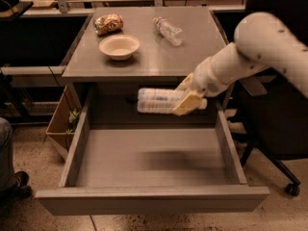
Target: Place blue plastic bottle into top drawer
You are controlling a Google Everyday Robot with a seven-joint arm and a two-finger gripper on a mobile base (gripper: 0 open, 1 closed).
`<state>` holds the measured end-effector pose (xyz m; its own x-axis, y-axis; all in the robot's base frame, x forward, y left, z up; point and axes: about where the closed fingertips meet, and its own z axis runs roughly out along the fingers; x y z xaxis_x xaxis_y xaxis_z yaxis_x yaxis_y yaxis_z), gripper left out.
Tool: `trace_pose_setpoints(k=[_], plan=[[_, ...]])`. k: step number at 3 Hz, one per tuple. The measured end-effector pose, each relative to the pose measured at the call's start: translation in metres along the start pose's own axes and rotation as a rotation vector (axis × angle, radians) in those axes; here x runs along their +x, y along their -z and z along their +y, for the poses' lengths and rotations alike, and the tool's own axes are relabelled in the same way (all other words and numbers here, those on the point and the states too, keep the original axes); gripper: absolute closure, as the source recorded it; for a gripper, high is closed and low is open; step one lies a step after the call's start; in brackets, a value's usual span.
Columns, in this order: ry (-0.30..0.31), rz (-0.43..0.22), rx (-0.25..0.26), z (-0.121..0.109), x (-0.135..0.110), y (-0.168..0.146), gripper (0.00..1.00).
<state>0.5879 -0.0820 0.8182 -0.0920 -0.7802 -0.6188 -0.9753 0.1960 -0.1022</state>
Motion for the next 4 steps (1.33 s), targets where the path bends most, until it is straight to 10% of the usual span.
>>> trace_pose_setpoints(k=[3,4], plan=[[-0.052,0.115,-0.068,0.047,0.064,-0.155,1.0],[-0.067,0.151,-0.076,0.054,0.075,-0.178,0.81]])
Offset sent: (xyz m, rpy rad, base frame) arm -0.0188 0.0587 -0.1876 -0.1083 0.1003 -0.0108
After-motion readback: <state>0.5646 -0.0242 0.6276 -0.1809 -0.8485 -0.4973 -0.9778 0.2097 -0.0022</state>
